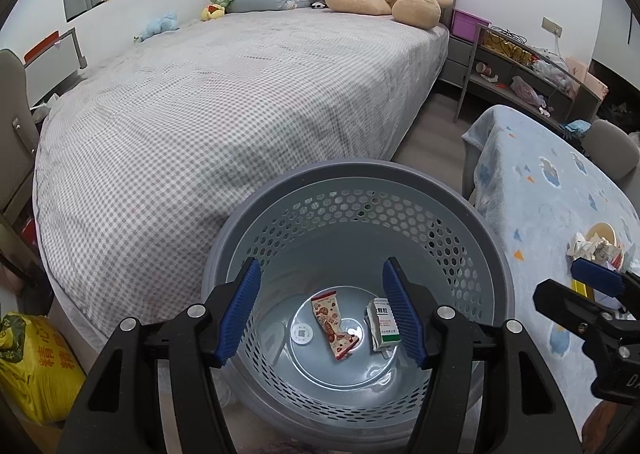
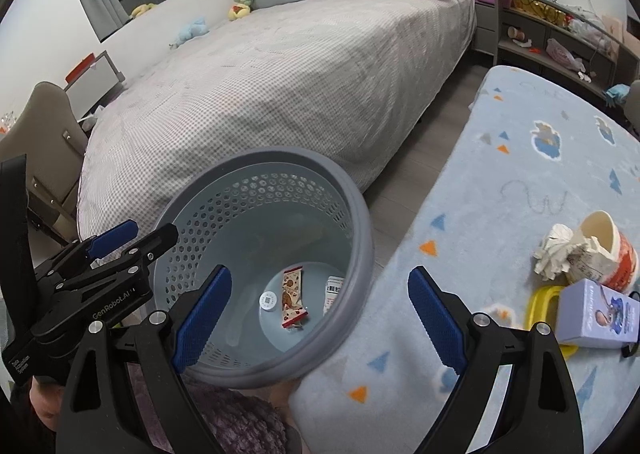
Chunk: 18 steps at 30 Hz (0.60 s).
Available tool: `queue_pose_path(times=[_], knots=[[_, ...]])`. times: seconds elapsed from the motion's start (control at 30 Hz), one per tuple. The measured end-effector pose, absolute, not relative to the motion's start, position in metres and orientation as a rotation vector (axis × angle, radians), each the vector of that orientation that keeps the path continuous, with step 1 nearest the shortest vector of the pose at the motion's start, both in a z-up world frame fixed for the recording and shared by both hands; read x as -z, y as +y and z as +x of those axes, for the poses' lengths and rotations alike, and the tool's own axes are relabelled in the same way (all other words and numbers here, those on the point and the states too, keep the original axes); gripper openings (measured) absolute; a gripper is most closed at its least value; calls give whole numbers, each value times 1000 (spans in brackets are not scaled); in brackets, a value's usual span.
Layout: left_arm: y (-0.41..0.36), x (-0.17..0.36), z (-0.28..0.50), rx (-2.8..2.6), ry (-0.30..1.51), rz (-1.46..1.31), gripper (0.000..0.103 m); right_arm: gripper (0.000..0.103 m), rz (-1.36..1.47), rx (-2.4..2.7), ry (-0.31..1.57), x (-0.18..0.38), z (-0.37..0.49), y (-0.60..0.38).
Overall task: Collect trash
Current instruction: 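Withdraw both tools from the wastebasket toward the table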
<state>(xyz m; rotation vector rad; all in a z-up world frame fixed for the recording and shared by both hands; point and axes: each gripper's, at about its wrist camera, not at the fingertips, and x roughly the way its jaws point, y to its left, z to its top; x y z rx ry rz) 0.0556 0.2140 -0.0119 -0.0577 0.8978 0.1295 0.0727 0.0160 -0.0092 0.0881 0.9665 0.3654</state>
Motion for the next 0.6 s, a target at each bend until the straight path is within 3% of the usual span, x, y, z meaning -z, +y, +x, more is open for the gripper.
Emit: queue_pose_path(times=[0.6], knots=[[132,3,27,5,900,9,64,88,168,-237,985,18,27,-72]])
